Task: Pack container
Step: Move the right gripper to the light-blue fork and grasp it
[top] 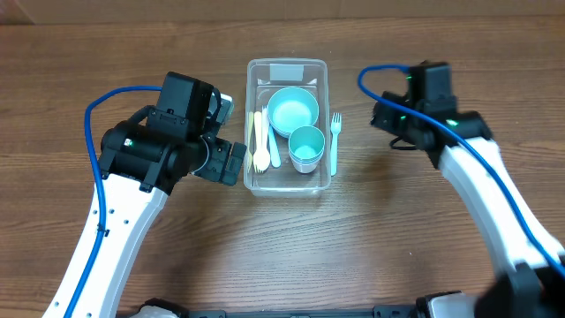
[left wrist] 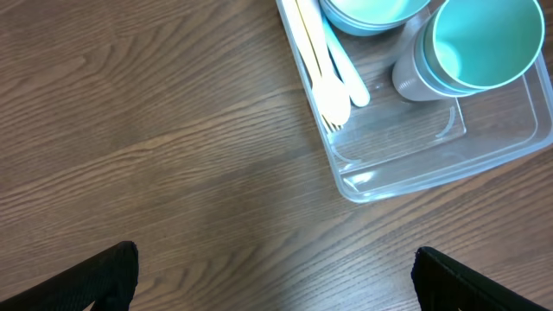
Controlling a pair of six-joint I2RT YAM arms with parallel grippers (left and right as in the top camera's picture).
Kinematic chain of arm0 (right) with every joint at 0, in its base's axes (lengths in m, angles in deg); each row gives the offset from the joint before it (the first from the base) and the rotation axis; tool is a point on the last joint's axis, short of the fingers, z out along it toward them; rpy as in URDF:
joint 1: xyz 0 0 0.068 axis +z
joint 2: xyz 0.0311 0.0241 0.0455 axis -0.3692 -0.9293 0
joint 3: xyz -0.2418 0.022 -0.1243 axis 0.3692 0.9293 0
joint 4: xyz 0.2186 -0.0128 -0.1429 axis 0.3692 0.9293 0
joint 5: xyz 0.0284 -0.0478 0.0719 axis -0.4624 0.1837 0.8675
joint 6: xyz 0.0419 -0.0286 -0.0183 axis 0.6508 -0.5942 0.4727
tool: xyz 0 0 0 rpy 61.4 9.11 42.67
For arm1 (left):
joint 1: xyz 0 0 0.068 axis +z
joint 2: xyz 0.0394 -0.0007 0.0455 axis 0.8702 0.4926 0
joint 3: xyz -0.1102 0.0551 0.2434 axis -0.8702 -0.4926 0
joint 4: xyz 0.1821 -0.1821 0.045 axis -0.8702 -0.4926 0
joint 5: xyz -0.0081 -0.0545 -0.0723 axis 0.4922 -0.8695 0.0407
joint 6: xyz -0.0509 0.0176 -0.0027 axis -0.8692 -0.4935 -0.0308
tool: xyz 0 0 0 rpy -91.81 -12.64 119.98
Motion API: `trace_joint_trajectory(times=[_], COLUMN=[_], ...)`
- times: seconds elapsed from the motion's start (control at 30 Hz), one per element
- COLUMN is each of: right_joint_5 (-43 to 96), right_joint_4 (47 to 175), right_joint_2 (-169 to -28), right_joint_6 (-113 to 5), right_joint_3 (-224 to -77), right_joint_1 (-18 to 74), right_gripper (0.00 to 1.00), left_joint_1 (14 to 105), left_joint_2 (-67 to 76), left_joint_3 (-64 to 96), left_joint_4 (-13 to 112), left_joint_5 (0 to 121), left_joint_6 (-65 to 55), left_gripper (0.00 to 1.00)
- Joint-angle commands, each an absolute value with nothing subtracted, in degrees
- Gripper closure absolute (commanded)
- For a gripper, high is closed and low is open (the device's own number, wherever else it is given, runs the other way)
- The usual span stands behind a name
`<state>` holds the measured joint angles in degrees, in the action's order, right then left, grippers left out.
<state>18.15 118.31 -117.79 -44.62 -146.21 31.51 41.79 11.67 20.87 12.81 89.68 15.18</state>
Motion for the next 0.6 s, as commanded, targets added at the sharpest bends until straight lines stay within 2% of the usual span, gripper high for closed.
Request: trace_joint_trajectory(times=[0.0,0.13,0.23,0.57], right_joint_5=[23.4,28.8,28.3,26.7], right_joint_4=[113.8,109.5,108.0,105.9], right_joint_2=[-126.5,-131.8,-131.9,-135.8], right_joint_6=[-50.1,-53.6,-56.3,-56.1], right_joint_3=[-145.6,-145.6,-145.6,-145.1], right_joint_1=[32.2,32.5,34.4,37.0], right_gripper=[0.41,0.41,0.33,0.32], left_joint_1=[42.1,42.0,42.1,42.1], left_joint_2=[11.9,11.9,11.9,11.9], left_joint_3=[20.7,20.7,20.7,20.7], left_joint_4=[12.9,12.9,12.9,12.9], left_joint_5=[88.8,88.7,88.7,88.7], left_joint_6=[16.1,16.1,16.1,16.1], left_gripper=[0.0,0.0,0.0,0.0])
